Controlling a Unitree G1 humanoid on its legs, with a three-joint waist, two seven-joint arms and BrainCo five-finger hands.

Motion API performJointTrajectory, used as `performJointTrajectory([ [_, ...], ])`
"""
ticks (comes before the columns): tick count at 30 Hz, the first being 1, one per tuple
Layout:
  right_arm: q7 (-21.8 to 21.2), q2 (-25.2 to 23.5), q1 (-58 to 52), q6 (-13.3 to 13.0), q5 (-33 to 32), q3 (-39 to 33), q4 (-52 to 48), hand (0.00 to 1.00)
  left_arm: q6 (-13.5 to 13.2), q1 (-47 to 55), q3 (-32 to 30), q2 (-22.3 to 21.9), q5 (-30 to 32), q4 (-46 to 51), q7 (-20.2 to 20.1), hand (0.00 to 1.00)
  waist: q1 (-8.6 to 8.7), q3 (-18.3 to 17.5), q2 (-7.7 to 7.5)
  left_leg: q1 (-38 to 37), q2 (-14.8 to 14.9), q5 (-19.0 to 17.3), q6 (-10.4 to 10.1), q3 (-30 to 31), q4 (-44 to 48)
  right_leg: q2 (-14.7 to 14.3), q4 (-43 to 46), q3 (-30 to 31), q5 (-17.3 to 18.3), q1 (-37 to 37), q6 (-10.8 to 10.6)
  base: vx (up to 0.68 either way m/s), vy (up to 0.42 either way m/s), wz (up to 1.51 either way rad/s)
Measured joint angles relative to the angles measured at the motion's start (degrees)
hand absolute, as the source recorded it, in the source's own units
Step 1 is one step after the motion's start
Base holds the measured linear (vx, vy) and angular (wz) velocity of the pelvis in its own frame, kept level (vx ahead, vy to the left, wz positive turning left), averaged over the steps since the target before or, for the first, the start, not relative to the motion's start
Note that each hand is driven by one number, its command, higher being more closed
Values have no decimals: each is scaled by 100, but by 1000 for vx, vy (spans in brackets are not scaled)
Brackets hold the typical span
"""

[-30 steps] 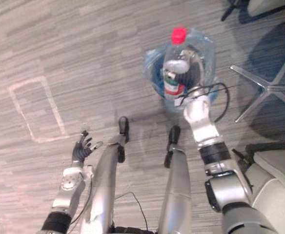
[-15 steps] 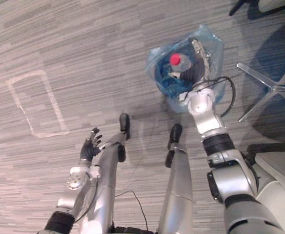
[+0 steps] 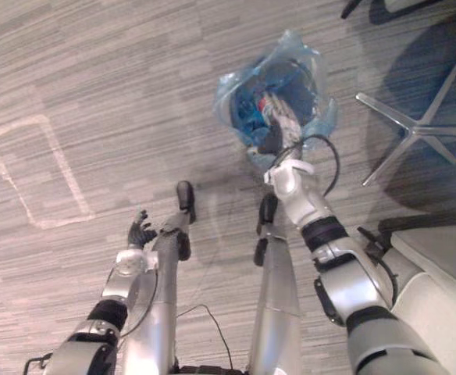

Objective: Gather rubbish on tea table into small bin, then transfer packed bag to large trash can.

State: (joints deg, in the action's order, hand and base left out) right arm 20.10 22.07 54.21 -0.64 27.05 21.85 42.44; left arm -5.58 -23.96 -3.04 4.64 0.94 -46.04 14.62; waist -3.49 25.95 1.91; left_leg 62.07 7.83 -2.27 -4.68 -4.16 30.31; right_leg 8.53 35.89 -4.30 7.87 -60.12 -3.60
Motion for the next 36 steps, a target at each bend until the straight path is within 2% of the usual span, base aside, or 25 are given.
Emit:
performJointTrajectory([
  [4,-9,-203,170,95,86,88,485,0,-3,-283,1,-106,-62,-192,8,0,2,0,-1,63,26,8,-11,26,-12,-20,-7,-37,-8,-29,14,0,0,0],
  [7,-27,-380,349,189,231,52,906,0,2,-564,-3,-111,-121,-217,21,0,22,-30,-57,336,36,47,-13,30,-16,-18,37,-63,-20,-312,33,-10,-3,7],
  [12,-249,-753,585,494,480,-372,1800,0,25,-1129,-42,-127,-342,-375,27,0,18,-28,-60,590,-41,165,-24,132,-13,54,190,-147,-5,-575,46,6,1,15],
  [13,-288,-809,613,540,537,-386,1929,100,7,-1126,-55,-137,-341,-378,27,0,5,-28,-60,595,-46,173,-29,149,-19,58,197,-163,8,-576,55,0,-1,9],
  [19,-389,-801,625,594,678,-494,2145,100,16,-581,23,-205,-327,75,89,0,-47,-28,-59,681,-144,232,4,183,-163,210,448,-248,165,-744,103,-10,-6,21],
  [24,-368,-650,534,571,655,-573,2138,100,37,-703,193,-217,-342,400,127,0,-156,-29,-58,714,-146,283,-29,175,-103,233,533,-266,198,-771,110,5,-2,7],
  [31,-337,-617,389,550,327,-602,2015,100,8,-918,179,-217,-359,473,126,0,-152,-30,-57,686,-126,285,-22,158,-2,222,604,-230,197,-752,111,-12,1,-3],
  [36,-259,-630,168,545,165,-611,1559,100,50,-884,169,-221,-405,411,124,0,-141,-30,-57,474,-77,275,-9,149,55,161,587,-211,188,-518,117,-28,-7,-7],
])
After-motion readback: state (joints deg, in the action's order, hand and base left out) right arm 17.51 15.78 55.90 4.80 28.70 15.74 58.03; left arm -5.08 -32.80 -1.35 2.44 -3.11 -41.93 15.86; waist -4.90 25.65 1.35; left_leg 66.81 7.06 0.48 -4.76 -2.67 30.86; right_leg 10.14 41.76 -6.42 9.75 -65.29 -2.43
